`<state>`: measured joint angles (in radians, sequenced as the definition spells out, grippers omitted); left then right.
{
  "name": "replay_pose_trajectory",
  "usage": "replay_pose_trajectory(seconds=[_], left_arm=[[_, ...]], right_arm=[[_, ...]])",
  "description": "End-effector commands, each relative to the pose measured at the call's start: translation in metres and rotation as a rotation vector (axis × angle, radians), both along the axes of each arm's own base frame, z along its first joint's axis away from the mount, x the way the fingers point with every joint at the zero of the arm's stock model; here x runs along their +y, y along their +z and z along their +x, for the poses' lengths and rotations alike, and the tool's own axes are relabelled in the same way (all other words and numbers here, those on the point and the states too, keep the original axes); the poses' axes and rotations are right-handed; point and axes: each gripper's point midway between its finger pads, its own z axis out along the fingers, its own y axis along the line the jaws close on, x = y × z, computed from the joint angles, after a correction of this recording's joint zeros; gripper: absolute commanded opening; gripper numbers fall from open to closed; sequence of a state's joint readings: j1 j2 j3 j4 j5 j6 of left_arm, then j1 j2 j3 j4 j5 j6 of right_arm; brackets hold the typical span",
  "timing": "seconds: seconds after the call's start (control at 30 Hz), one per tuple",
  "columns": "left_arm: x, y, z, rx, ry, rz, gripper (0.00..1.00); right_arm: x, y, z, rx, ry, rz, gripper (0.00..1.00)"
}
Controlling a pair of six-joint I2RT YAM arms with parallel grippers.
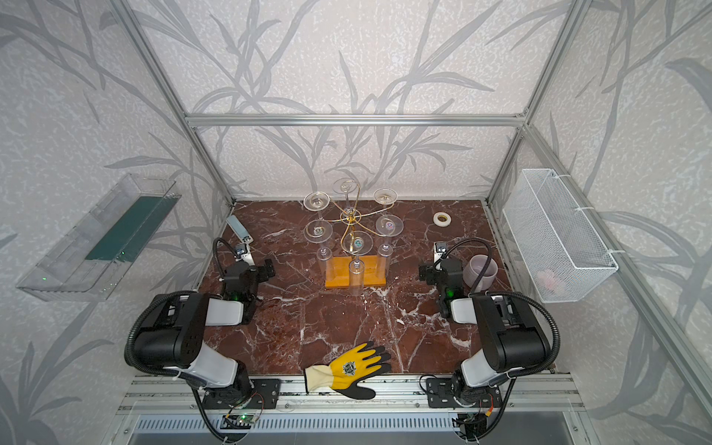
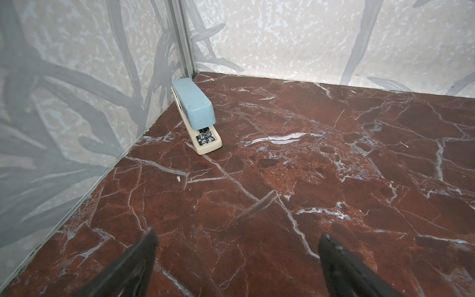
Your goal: Take the wine glass off the wine glass rack
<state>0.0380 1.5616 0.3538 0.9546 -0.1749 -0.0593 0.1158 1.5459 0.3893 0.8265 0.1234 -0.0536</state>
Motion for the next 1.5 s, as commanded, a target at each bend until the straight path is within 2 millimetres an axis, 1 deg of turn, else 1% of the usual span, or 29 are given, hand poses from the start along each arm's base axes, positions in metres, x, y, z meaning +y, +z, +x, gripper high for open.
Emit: replay_pose_trajectory(seconds=[0.0, 0.57, 0.63, 0.7, 0.77, 0.83, 0.87, 0.9, 0.97, 1.03, 1.1, 1.13, 1.17, 1.3, 1.4, 1.47], left_arm=[[-0.002, 0.006, 0.003, -0.022, -0.008, 0.008, 0.99], [-0.002, 0.007, 0.004, -0.023, -0.006, 0.008, 0.99], [-0.002, 0.007, 0.004, -0.025, -0.006, 0.008, 0.99], [-0.001, 0.007, 0.003, -0.025, -0.004, 0.009, 0.99], [0.004, 0.013, 0.000, -0.030, 0.039, 0.015, 0.99], [0.007, 0.026, -0.002, -0.015, 0.055, 0.018, 0.99], [0.005, 0.034, -0.002, -0.001, 0.049, 0.022, 0.99], [0.003, 0.044, -0.002, 0.018, 0.039, 0.024, 0.99], [0.002, 0.068, -0.004, 0.017, 0.059, -0.040, 0.99], [-0.011, 0.094, -0.006, 0.015, 0.000, -0.114, 0.99], [-0.035, 0.125, -0.006, -0.004, -0.123, -0.190, 0.95], [-0.044, 0.139, -0.007, -0.020, -0.164, -0.225, 0.93], [-0.050, 0.154, -0.010, -0.033, -0.189, -0.264, 0.92], [-0.064, 0.203, -0.025, -0.076, -0.224, -0.423, 0.90], [-0.086, 0.228, -0.035, -0.084, -0.314, -0.564, 0.87], [-0.099, 0.241, -0.038, -0.074, -0.362, -0.654, 0.85]], right_arm=[[-0.003, 0.012, 0.005, -0.045, -0.019, 0.004, 0.99], [-0.004, 0.013, 0.003, -0.053, -0.027, 0.008, 0.99], [-0.009, 0.021, 0.001, -0.089, -0.059, 0.013, 0.99], [-0.011, 0.033, -0.004, -0.132, -0.062, 0.012, 0.99], [-0.010, 0.044, -0.008, -0.135, -0.057, 0.016, 0.99], [-0.010, 0.050, -0.011, -0.077, -0.055, 0.012, 0.99], [-0.009, 0.057, -0.012, -0.053, -0.053, 0.020, 0.99], [-0.007, 0.068, -0.012, -0.056, -0.047, 0.031, 0.99], [-0.003, 0.091, -0.015, -0.084, -0.026, 0.050, 0.99], [-0.003, 0.114, -0.020, -0.097, -0.033, 0.084, 0.99], [-0.001, 0.141, -0.027, -0.112, -0.030, 0.123, 0.99], [0.000, 0.152, -0.030, -0.119, -0.027, 0.137, 0.99], [0.002, 0.166, -0.034, -0.130, -0.017, 0.151, 0.99], [0.009, 0.208, -0.050, -0.101, 0.033, 0.164, 0.99], [0.018, 0.233, -0.058, -0.060, 0.072, 0.199, 0.99], [0.026, 0.246, -0.062, -0.038, 0.107, 0.243, 0.99]])
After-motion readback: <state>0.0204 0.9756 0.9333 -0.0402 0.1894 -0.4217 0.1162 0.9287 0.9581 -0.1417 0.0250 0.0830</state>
